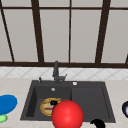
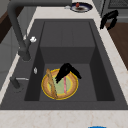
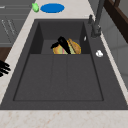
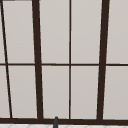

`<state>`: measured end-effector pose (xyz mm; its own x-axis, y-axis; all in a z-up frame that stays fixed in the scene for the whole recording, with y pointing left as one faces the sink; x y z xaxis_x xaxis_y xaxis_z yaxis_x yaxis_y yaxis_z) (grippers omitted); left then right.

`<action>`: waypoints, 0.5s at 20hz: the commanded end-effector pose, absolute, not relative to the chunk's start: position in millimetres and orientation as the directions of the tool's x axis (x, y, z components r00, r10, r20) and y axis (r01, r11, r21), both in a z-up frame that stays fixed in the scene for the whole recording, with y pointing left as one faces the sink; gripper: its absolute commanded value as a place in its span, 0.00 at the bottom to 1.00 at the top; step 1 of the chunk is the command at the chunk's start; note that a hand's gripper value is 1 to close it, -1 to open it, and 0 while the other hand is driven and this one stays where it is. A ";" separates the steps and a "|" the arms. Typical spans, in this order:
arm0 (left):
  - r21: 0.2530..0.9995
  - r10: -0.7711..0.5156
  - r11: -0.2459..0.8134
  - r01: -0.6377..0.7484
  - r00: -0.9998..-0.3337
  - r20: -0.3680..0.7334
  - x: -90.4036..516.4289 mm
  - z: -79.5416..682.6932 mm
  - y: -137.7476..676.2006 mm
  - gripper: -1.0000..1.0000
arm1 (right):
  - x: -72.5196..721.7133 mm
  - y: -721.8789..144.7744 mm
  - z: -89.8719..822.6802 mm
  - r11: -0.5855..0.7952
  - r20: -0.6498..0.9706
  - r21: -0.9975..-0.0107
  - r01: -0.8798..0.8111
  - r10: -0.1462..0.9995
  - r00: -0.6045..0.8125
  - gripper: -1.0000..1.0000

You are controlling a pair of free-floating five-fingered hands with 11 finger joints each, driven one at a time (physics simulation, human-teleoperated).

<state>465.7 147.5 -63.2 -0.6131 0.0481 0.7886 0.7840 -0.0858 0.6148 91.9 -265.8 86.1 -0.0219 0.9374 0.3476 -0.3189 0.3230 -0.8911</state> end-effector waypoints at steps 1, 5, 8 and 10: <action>0.581 0.060 -0.102 0.808 -0.578 0.814 477.5 -84.6 146.8 0.00 | 91.9 -265.8 86.1 0.323 0.348 -0.891 -0.319 0.937 -0.022 0.50; 0.541 0.075 -0.102 0.835 -0.536 0.841 485.7 -77.1 152.0 0.00 | 91.9 -265.8 86.1 0.323 0.348 -0.891 -0.319 0.937 -0.022 0.50; 0.508 0.095 -0.089 0.857 -0.501 0.860 486.2 -72.8 158.0 0.00 | 91.9 -265.8 86.1 0.323 0.347 -0.891 -0.319 0.937 -0.022 0.50; 0.526 0.140 -0.098 0.845 -0.511 0.848 487.6 -69.6 164.5 1.00 | 91.9 -265.8 86.1 0.323 0.347 -0.891 -0.319 0.937 -0.022 0.50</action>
